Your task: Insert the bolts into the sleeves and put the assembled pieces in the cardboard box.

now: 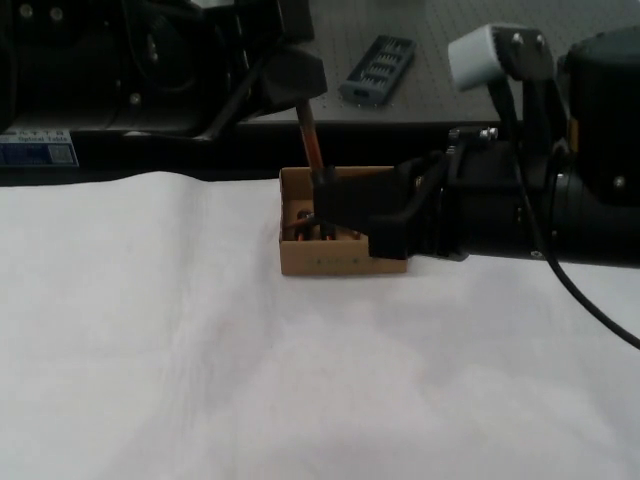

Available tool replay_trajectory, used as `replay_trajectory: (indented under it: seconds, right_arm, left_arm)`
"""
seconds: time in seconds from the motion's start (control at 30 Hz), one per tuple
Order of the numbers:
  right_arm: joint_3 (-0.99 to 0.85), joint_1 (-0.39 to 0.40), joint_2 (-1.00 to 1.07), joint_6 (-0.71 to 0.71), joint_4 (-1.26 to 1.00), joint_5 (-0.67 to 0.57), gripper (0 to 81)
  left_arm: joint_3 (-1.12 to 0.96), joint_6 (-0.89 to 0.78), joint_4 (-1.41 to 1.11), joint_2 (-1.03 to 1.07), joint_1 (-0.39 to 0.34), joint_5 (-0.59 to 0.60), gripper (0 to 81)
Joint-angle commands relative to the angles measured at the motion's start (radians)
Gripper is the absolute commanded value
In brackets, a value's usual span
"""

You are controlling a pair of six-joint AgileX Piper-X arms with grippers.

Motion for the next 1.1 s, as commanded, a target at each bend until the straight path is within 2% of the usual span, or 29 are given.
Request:
replay_trajectory:
  seconds: [0.0, 0.73, 1.07]
  right_arm:
    - [-0.014, 0.001, 0.002, 0.010, -0.024, 0.006, 1.9]
    - [-0.014, 0.001, 0.002, 0.010, -0.051, 0.024, 1.9]
    - [-0.014, 0.001, 0.002, 0.023, -0.071, 0.024, 1.9]
  left_arm:
    - [-0.003, 0.012, -0.020, -0.017, 0.004, -0.013, 0.6]
    - [-0.003, -0.020, -0.020, -0.017, 0.004, -0.012, 0.6]
    - [-0.003, -0.026, -0.020, -0.017, 0.004, 0.027, 0.6]
